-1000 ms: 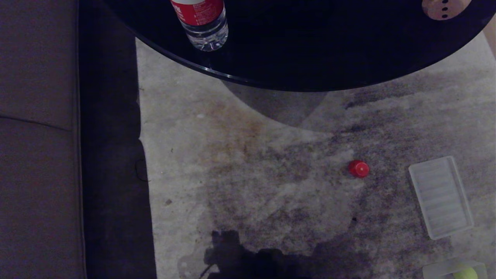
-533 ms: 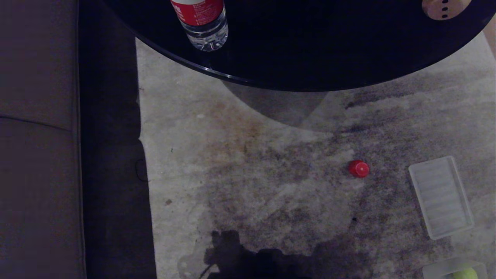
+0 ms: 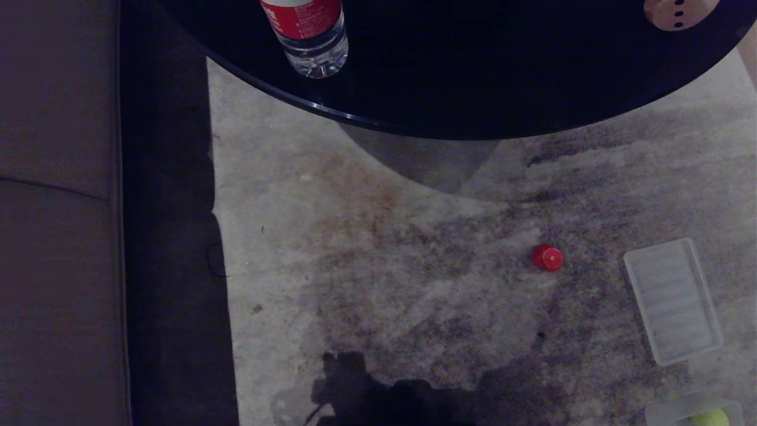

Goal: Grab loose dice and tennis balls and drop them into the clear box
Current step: Pick up toys out of the box

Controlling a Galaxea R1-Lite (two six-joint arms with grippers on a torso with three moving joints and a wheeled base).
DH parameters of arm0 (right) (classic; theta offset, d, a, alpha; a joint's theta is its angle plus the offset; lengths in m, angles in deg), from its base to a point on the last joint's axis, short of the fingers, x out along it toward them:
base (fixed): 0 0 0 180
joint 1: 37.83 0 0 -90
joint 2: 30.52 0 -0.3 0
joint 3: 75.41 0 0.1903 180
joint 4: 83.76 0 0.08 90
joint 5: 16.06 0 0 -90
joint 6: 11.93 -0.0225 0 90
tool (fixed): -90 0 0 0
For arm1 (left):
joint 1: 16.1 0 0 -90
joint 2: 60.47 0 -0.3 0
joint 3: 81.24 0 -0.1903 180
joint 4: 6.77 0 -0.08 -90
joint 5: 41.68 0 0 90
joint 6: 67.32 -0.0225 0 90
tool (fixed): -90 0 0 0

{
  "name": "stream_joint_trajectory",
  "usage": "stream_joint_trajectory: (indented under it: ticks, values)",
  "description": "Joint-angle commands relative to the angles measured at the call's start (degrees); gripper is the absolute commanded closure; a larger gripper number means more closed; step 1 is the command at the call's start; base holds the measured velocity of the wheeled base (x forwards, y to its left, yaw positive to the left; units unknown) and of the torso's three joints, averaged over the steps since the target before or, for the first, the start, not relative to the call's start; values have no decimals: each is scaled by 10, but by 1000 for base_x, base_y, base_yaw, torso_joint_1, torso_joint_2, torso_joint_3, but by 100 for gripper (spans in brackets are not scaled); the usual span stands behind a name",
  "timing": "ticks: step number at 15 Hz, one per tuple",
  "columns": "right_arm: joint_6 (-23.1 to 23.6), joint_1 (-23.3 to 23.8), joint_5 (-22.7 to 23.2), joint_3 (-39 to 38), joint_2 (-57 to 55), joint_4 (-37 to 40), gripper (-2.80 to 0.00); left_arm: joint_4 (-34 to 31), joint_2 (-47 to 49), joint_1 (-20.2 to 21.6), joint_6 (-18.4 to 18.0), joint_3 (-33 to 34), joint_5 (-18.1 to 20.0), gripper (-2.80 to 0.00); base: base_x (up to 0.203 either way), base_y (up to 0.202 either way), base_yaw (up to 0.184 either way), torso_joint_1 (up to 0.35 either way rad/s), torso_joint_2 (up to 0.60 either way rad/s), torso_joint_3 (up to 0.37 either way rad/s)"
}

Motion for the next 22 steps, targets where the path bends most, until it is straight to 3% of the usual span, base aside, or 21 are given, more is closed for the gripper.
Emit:
stream_joint_trajectory:
  ticks: [1, 18, 20, 22]
  values:
    - [-1, 0, 0, 0, 0, 1, 0, 0, 0, 0, 0, 1, 0, 0, 0, 0, 0, 0, 0, 0]
    - [-2, 0, -2, 9, 0, 1, 0, 0, 0, 0, 1, 1, 0, 0, 0, 0, 0, 2, 2, -118]
    - [-3, 0, 0, 38, -35, 2, 0, 0, 0, 0, 1, 1, 0, 0, 0, 0, 0, 0, 0, 0]
    - [-5, 0, 1, 69, -139, -5, 0, 1, 1, 0, 1, 1, 0, 0, 0, 0, 0, 0, 0, 0]
